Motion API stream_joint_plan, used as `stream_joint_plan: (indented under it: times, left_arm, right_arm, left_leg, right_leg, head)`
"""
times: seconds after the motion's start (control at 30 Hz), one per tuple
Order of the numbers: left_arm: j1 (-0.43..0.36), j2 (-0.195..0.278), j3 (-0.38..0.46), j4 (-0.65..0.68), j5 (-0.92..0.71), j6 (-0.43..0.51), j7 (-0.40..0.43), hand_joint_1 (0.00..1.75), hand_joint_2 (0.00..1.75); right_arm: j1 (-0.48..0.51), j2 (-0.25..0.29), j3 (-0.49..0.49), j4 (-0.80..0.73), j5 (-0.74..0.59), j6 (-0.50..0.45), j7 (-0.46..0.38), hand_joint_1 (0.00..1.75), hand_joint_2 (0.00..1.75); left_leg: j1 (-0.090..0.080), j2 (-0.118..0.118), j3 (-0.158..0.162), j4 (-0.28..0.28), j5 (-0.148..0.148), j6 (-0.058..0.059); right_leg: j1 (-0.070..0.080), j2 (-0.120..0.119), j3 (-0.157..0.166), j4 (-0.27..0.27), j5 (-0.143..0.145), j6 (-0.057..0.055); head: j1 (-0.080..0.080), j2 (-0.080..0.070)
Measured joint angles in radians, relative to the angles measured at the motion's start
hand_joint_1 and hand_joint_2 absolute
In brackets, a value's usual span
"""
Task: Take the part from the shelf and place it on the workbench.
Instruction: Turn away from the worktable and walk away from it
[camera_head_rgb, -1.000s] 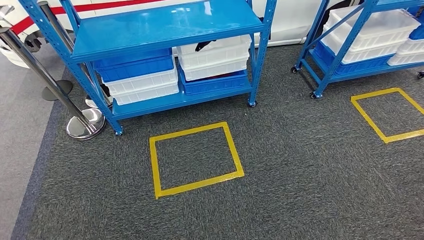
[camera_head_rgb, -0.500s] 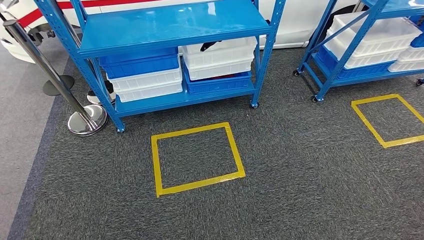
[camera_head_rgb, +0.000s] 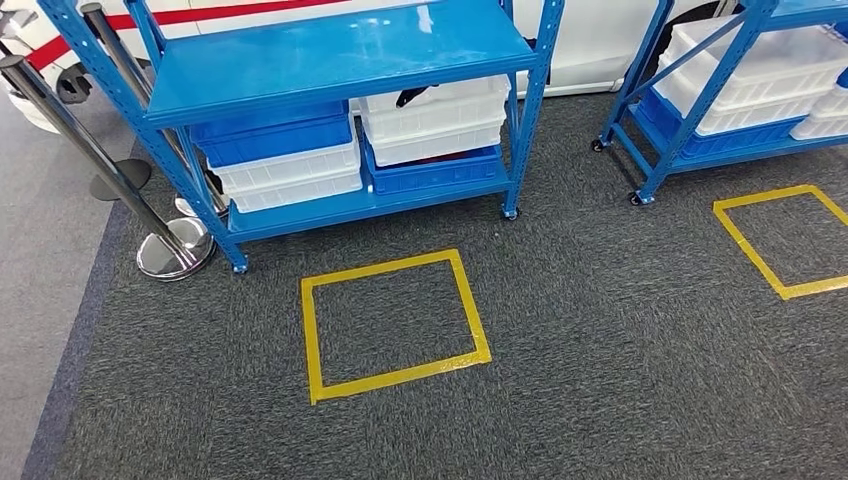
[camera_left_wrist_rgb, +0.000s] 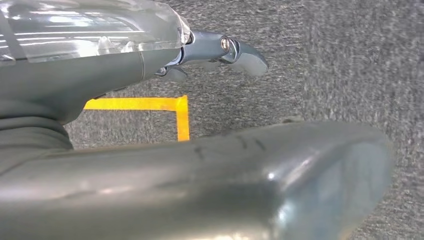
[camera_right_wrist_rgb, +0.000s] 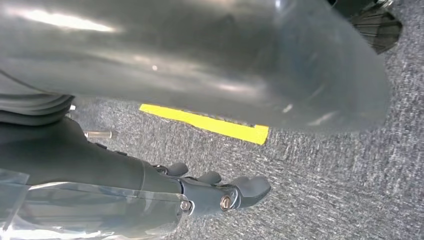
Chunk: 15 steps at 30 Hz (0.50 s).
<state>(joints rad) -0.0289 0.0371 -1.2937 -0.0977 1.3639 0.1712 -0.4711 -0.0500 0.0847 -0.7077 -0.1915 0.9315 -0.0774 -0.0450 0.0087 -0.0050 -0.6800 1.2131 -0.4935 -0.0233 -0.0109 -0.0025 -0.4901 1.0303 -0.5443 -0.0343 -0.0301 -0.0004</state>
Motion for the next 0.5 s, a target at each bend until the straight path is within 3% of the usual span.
stream_joint_plan:
  times: [0.07, 0.1, 0.23, 0.3, 0.37, 0.4, 0.43, 0.47, 0.5]
  left_arm:
    - [0.002, 0.000, -0.002, 0.000, -0.002, 0.002, 0.000, 0.00, 0.00]
    - [0.002, 0.000, -0.004, 0.000, -0.002, 0.003, 0.001, 0.00, 0.00]
    - [0.004, 0.000, -0.010, 0.000, -0.001, 0.004, 0.007, 0.00, 0.00]
    - [0.003, 0.000, -0.012, 0.000, 0.002, 0.006, 0.012, 0.00, 0.00]
    - [-0.003, -0.001, -0.013, 0.000, 0.007, 0.019, 0.047, 0.00, 0.00]
    - [-0.008, -0.002, -0.014, 0.000, 0.010, 0.032, 0.084, 0.00, 0.00]
    - [-0.015, -0.004, -0.014, 0.000, 0.012, 0.048, 0.130, 0.00, 0.00]
    - [-0.023, -0.006, -0.014, -0.001, 0.013, 0.063, 0.173, 0.00, 0.00]
    - [-0.032, -0.008, -0.015, -0.002, 0.015, 0.075, 0.205, 0.00, 0.00]
  right_arm:
    - [0.001, 0.002, -0.004, 0.001, 0.000, 0.000, 0.000, 0.00, 0.00]
    - [0.001, 0.003, -0.005, 0.001, 0.000, 0.000, 0.000, 0.00, 0.00]
    - [-0.003, 0.004, -0.011, 0.001, 0.000, 0.000, 0.000, 0.00, 0.00]
    - [-0.003, 0.003, -0.012, 0.002, 0.003, 0.000, -0.001, 0.00, 0.00]
    - [-0.003, 0.002, -0.012, 0.002, 0.006, 0.002, -0.004, 0.00, 0.00]
    - [-0.002, 0.000, -0.012, 0.002, 0.007, 0.003, -0.008, 0.00, 0.00]
    - [-0.001, -0.002, -0.012, 0.002, 0.008, 0.005, -0.013, 0.00, 0.00]
    - [0.001, -0.005, -0.012, 0.002, 0.009, 0.007, -0.017, 0.00, 0.00]
    - [0.003, -0.008, -0.012, 0.002, 0.010, 0.010, -0.020, 0.00, 0.00]
  left_leg:
    - [-0.009, 0.003, 0.049, -0.124, 0.060, 0.019]
    - [-0.014, 0.005, 0.065, -0.159, 0.068, 0.027]
    - [-0.012, 0.001, 0.108, -0.204, 0.047, 0.048]
    - [-0.007, -0.001, 0.142, -0.223, 0.039, 0.055]
    - [-0.007, -0.002, 0.164, -0.229, 0.024, 0.059]
    - [-0.007, -0.004, 0.174, -0.229, 0.015, 0.058]
    - [-0.006, -0.006, 0.187, -0.229, 0.004, 0.057]
    - [-0.005, -0.009, 0.203, -0.229, -0.008, 0.054]
    - [-0.005, -0.011, 0.219, -0.229, -0.021, 0.051]
  right_leg:
    - [0.002, 0.000, 0.020, -0.002, -0.019, 0.007]
    - [0.002, 0.000, 0.027, -0.005, -0.026, 0.013]
    - [0.000, -0.002, 0.039, 0.024, -0.014, 0.041]
    - [-0.001, 0.001, -0.014, 0.118, -0.023, 0.049]
    - [-0.003, 0.002, -0.101, 0.229, -0.070, 0.053]
    - [-0.004, 0.002, -0.138, 0.259, -0.096, 0.056]
    - [-0.005, 0.002, -0.164, 0.264, -0.108, 0.058]
    - [-0.005, 0.002, -0.177, 0.241, -0.099, 0.060]
    - [-0.005, 0.002, -0.179, 0.194, -0.063, 0.062]
  head:
    - [0.000, 0.000]
    - [0.000, 0.000]
    - [0.000, 0.000]
    - [0.001, 0.000]
    - [0.001, 0.000]
    - [0.001, 0.000]
    - [0.001, 0.000]
    - [0.001, 0.000]
    - [0.001, 0.000]
